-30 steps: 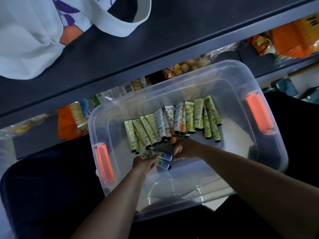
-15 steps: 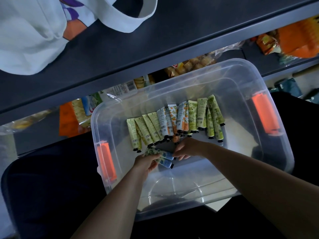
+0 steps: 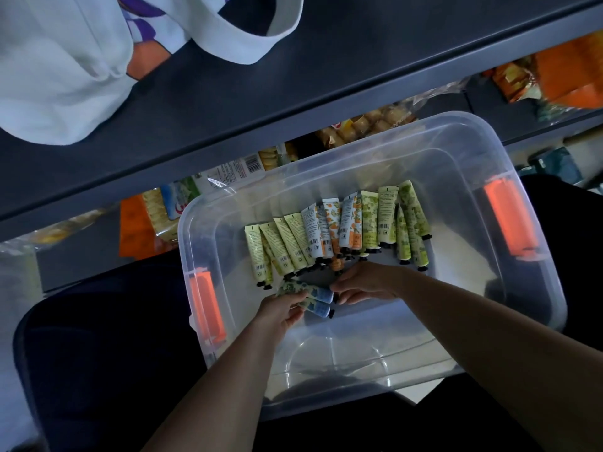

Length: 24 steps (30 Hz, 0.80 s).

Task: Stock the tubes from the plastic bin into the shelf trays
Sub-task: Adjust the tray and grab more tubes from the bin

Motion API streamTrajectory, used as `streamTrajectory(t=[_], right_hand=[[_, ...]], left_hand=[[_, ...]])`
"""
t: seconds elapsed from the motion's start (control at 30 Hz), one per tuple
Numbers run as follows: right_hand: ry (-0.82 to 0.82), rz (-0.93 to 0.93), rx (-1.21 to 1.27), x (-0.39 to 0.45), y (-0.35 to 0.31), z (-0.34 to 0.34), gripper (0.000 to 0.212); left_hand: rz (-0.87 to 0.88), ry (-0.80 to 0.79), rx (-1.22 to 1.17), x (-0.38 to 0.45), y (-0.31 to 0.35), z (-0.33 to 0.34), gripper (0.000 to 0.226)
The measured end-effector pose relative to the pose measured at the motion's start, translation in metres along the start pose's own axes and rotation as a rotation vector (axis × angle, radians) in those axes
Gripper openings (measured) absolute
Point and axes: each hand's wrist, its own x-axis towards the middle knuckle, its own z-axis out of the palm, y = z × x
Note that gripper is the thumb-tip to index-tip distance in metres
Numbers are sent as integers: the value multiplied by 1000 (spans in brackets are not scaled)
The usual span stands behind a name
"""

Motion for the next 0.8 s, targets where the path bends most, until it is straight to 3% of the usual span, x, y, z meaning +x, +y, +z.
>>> streamTrajectory(t=[0.4, 0.8], right_hand=[[39, 14, 86, 3, 0, 7, 6], [-169, 102, 126, -18, -17, -3, 6]], left_hand=[[12, -22, -28, -4, -1, 1, 17], [65, -78, 14, -27, 3, 4, 18]])
